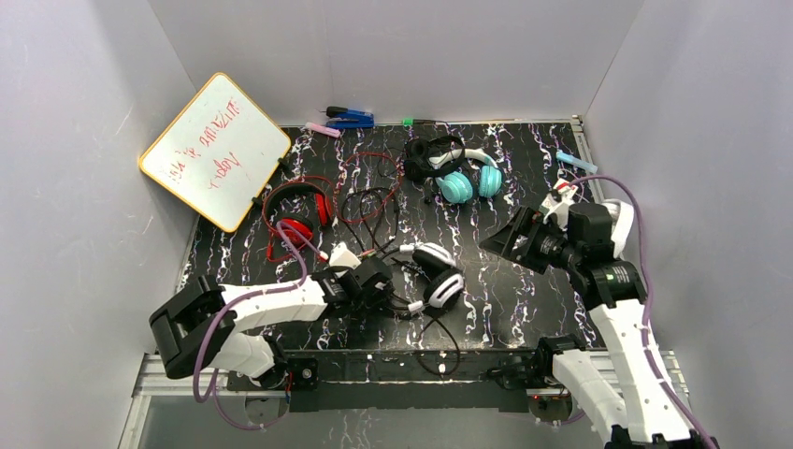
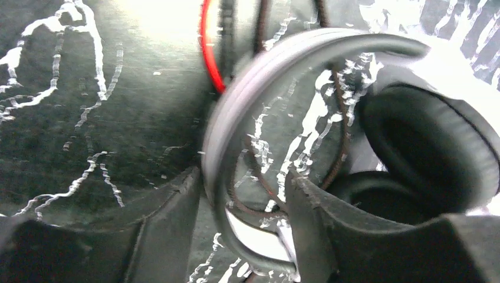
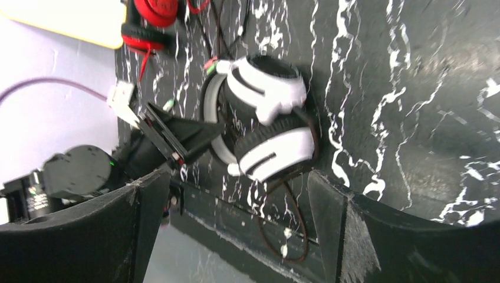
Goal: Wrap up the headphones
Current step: Place the headphones at the center of the board.
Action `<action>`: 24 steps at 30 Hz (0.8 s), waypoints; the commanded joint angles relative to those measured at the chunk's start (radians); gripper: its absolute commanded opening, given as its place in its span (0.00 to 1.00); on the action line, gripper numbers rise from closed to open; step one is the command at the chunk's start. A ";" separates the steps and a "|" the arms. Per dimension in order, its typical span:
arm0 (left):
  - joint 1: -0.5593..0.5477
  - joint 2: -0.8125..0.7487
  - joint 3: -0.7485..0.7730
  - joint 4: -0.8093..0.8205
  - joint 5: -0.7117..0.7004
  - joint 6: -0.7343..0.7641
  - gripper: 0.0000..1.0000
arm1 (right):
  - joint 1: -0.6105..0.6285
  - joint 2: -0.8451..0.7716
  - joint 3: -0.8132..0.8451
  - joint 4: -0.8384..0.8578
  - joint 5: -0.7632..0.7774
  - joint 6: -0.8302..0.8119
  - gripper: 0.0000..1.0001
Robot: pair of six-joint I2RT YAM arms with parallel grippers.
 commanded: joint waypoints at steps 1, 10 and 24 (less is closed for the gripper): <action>-0.004 -0.021 0.127 -0.082 -0.097 0.119 0.60 | 0.004 0.045 -0.049 0.037 -0.159 -0.031 0.94; 0.113 -0.106 0.292 -0.327 -0.041 0.701 0.78 | 0.008 0.043 -0.069 0.008 -0.115 -0.075 0.99; 0.230 -0.044 0.288 -0.239 0.144 0.926 0.82 | 0.063 0.054 -0.106 0.055 -0.041 -0.005 0.99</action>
